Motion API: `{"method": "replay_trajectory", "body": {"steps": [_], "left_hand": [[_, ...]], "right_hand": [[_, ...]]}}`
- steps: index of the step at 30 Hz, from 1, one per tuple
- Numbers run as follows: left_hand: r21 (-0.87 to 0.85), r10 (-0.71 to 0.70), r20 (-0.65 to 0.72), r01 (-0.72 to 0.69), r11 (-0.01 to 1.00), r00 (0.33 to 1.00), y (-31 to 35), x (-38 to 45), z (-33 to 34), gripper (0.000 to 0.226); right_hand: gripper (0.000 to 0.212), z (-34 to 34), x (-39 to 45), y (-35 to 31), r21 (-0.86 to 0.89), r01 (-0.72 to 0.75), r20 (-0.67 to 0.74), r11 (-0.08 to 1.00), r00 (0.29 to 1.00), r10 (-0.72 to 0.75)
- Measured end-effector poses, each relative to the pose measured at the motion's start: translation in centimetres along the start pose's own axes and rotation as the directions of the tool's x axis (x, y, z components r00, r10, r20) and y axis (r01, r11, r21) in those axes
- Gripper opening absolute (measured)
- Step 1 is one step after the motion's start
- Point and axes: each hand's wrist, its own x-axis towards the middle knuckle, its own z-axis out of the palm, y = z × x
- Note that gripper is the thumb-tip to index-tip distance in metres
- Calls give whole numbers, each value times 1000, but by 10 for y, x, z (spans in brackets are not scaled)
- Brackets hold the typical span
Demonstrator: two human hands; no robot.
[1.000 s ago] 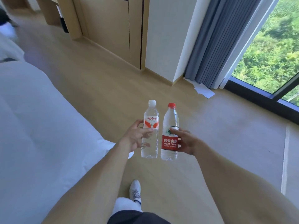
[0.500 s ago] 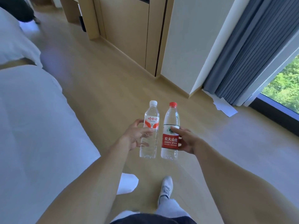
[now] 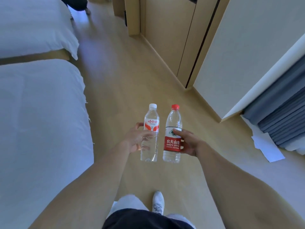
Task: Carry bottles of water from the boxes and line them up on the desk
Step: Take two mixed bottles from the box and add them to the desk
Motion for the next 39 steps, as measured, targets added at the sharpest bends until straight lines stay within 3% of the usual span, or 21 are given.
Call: {"method": "replay_trajectory", "body": {"steps": [3,7,13,26,39], "left_hand": [[-43,14,-55,-17,999,998,22,23,7,59],[-75,29,-118,-38,996,993,56,54,7,68],[-109,47,-155,-64,992,987,104,118,-16,56],[-116,-1,-106,-12,993,994,265,287,-119,54],[-164,37,-170,-65,984,985,419,416,-213,59]], "right_hand": [[32,-8,28,-34,-35,-12,38,999,999,13],[27,-9,69,-74,-59,-15,75,998,997,20],[29,2,140,-131,-116,-26,119,993,992,40],[37,81,320,-300,-162,-47,109,986,992,65],[30,155,486,-449,-127,-41,179,991,982,64]]}}
